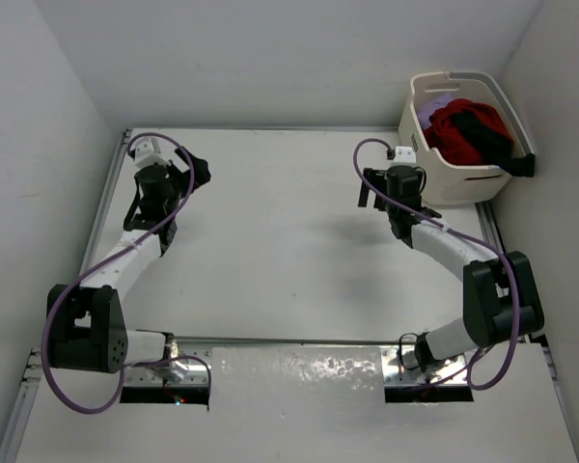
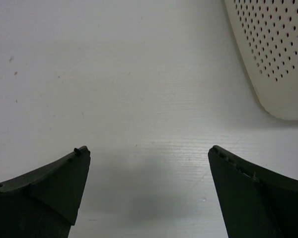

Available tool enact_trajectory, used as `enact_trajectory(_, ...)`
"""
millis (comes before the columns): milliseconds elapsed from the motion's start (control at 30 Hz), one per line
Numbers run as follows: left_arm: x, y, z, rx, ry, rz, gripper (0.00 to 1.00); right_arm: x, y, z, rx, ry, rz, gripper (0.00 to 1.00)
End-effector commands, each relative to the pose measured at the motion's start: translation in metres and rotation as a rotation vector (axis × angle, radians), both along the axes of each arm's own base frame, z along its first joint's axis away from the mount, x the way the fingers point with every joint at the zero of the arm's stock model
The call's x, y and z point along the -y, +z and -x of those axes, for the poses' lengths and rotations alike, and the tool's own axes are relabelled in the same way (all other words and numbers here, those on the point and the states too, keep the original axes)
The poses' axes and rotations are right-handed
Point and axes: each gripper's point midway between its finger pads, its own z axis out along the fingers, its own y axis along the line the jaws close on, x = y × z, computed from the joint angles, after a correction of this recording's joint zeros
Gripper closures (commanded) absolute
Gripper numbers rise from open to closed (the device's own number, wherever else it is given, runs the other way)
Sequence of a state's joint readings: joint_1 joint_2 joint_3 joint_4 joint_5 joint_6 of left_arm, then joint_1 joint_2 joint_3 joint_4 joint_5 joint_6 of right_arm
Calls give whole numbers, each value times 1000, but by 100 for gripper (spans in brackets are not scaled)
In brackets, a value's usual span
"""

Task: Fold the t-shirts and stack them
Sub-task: Grab crumpled tshirt from bin with the right arm

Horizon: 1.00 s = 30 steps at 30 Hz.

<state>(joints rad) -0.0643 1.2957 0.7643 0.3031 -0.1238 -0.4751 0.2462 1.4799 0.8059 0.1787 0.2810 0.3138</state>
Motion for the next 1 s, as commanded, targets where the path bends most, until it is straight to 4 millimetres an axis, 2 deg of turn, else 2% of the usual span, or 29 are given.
enact_trajectory(0, -4, 35, -3, 110, 11, -11, 0, 1, 47, -18, 162, -25, -25, 1)
enact_trajectory(67, -6, 39, -4, 123, 22, -14, 0, 4, 57, -25, 177, -34, -2, 1)
enact_trajectory(167, -5, 46, -7, 147, 18, -19, 0, 24, 80, -38, 173, -117, 32, 1)
enact_trajectory(200, -5, 46, -7, 148, 17, -22, 0, 27, 74, -44, 135, -130, 24, 1)
enact_trajectory(233, -5, 47, -8, 151, 19, -22, 0, 30, 90, -54, 120, -138, -15, 1)
enact_trajectory(267, -6, 47, -10, 152, 20, -23, 0, 46, 82, -65, 79, -171, -32, 1)
enact_trajectory(300, -5, 47, -10, 153, 16, -30, 0, 51, 84, -71, 59, -181, -47, 1)
enact_trajectory(333, -5, 49, -11, 158, 11, -34, 0, 65, 110, -84, 95, -207, -45, 1)
enact_trajectory(367, -4, 48, -12, 157, 9, -37, 0, 72, 119, -92, 109, -223, -30, 1)
enact_trajectory(400, -5, 48, -14, 156, 11, -43, 0, 80, 112, -103, 87, -252, -3, 1)
enact_trajectory(433, -5, 50, -15, 160, 9, -46, 0, 94, 144, -112, 126, -303, 41, 1)
enact_trajectory(467, -5, 48, -16, 155, 10, -51, 0, 105, 151, -119, 131, -341, 66, 1)
enact_trajectory(500, -5, 49, -17, 158, 9, -55, 0, 113, 140, -128, 101, -377, 98, 1)
enact_trajectory(533, -5, 49, -18, 159, 9, -58, 0, 125, 166, -136, 154, -436, 128, 1)
enact_trajectory(567, -5, 50, -20, 163, 9, -61, 0, 136, 171, -141, 171, -475, 147, 1)
enact_trajectory(667, -5, 47, -23, 160, 7, -69, 0, 164, 180, -167, 195, -575, 190, 1)
enact_trajectory(700, -6, 45, -24, 157, 5, -72, 0, 167, 180, -173, 190, -586, 199, 1)
enact_trajectory(733, -4, 45, -26, 157, -3, -74, 0, 172, 183, -188, 216, -600, 200, 1)
enact_trajectory(767, -3, 42, -27, 152, -11, -77, 0, 190, 184, -192, 225, -630, 207, 1)
enact_trajectory(900, 0, 39, -35, 145, -31, -93, 0, 215, 192, -208, 339, -699, 202, 2)
enact_trajectory(967, 2, 35, -40, 133, -45, -101, 0, 230, 181, -211, 354, -719, 204, 2)
